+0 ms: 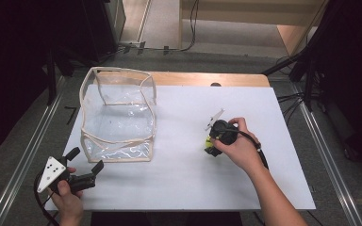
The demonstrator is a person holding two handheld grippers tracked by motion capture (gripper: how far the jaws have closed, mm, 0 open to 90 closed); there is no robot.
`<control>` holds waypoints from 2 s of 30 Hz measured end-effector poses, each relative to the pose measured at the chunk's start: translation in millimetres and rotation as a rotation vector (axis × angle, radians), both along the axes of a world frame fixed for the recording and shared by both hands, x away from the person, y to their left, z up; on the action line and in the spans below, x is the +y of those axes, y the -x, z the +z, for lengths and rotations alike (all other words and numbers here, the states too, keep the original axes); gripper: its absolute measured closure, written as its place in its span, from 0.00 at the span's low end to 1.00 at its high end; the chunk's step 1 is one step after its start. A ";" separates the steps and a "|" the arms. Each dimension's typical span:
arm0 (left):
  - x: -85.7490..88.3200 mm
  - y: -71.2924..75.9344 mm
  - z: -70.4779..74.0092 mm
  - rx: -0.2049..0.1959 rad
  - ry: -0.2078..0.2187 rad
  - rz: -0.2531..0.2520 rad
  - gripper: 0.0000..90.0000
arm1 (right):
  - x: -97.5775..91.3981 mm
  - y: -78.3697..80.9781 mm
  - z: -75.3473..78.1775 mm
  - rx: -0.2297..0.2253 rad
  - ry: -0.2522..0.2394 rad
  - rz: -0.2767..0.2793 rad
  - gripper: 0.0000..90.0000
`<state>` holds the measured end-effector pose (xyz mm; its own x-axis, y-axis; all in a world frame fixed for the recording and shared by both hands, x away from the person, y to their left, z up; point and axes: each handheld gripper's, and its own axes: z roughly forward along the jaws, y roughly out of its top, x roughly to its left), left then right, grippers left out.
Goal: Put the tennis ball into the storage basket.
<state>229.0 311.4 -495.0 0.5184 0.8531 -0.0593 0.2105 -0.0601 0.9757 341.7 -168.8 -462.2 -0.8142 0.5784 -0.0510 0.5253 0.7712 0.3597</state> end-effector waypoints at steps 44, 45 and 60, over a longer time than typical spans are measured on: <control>-0.1 0.6 0.0 -0.001 0.000 0.002 0.00 | 45.1 -9.0 44.2 0.027 -0.036 0.111 0.25; -0.1 0.7 0.0 -0.001 0.000 0.002 0.00 | 46.3 -9.3 45.3 0.026 -0.041 0.112 0.25; 0.4 0.5 -0.1 -0.001 0.002 -0.001 0.00 | 61.6 -15.3 62.3 0.036 -0.042 0.142 0.25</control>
